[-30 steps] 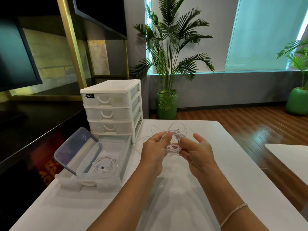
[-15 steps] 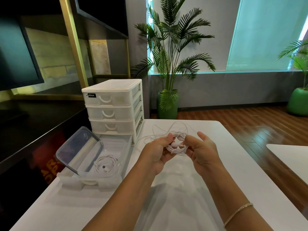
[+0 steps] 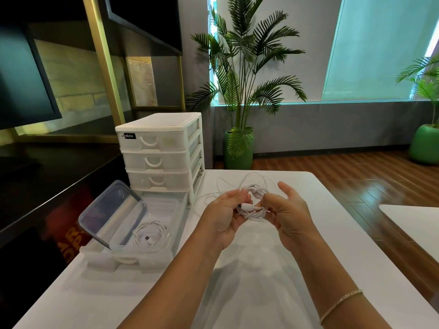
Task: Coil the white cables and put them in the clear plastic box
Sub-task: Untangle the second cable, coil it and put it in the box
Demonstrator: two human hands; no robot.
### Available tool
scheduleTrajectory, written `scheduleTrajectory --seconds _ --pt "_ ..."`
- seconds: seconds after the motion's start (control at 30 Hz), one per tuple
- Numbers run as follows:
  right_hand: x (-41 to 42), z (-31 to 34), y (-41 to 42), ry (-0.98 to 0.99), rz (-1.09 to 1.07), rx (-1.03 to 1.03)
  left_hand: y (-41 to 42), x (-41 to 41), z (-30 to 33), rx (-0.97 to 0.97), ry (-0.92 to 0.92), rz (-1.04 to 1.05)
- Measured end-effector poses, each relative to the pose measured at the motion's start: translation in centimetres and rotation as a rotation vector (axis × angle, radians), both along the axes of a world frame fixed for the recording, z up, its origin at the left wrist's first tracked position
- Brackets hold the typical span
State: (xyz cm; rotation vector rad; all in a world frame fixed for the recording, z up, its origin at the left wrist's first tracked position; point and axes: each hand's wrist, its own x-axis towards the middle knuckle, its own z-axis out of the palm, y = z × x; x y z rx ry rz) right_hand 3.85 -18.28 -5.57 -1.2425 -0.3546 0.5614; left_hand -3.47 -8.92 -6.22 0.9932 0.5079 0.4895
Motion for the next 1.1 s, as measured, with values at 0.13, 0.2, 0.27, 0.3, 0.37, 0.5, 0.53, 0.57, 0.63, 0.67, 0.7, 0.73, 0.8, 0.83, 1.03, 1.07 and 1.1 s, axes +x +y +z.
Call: scheduleTrajectory --seconds 0.13,0.2,0.27,0.3,0.37,0.5,0.53,0.57,0.63,0.67,0.7,0.73,0.8,0.83,1.03,1.07,1.1 --pt "-0.4 -0.1 0.4 -0.020 0.051 -0.015 -0.2 0.1 0.0 0.056 -0.018 0.069" --pt "-0.6 -0.2 0.7 -0.036 0.072 -0.044 -0.3 0.1 0.0 0.087 -0.026 0.115" --pt "-0.9 -0.3 0.9 -0.062 0.093 -0.093 -0.3 0.1 0.0 0.099 -0.040 0.143" --pt "-1.0 -0.4 1.0 -0.070 0.096 -0.108 -0.3 0.1 0.0 0.098 -0.049 0.152" --pt "-1.1 -0.4 1.1 -0.077 0.089 -0.112 -0.2 0.1 0.1 0.111 -0.059 0.165" --pt "-1.3 -0.3 1.0 -0.085 0.088 -0.091 -0.4 0.2 0.0 0.182 -0.027 0.220" --pt "-1.4 -0.3 0.9 -0.096 0.088 -0.097 -0.4 0.3 -0.1 0.191 -0.012 0.235" --pt "-1.5 -0.4 0.9 -0.108 0.087 -0.106 -0.4 0.3 -0.2 0.193 0.000 0.244" --pt "-1.7 -0.5 0.9 -0.118 0.080 -0.124 -0.3 0.4 -0.3 0.172 0.009 0.254" --pt "-1.7 -0.5 0.9 -0.118 0.082 -0.132 -0.3 0.4 -0.3 0.150 0.007 0.252" --pt "-1.7 -0.4 0.9 -0.118 0.092 -0.137 -0.2 0.4 -0.3 0.125 -0.001 0.245" --pt "-1.6 -0.3 0.8 -0.116 0.110 -0.141 -0.2 0.4 -0.3 0.102 -0.011 0.237" --pt "-1.6 -0.1 0.7 -0.110 0.157 -0.149 -0.3 0.4 -0.3 0.082 -0.010 0.236" --pt "-1.7 -0.1 0.7 -0.102 0.174 -0.147 -0.4 0.4 -0.3 0.080 -0.001 0.244" --pt "-1.9 -0.1 0.6 -0.032 0.205 -0.099 -0.2 0.6 -0.4 0.027 0.008 0.281" --pt "-1.8 0.0 0.6 -0.026 0.203 -0.094 -0.2 0.6 -0.4 0.023 0.010 0.282" --pt "-1.8 0.0 0.6 -0.025 0.200 -0.096 -0.2 0.6 -0.4 0.019 0.012 0.290"
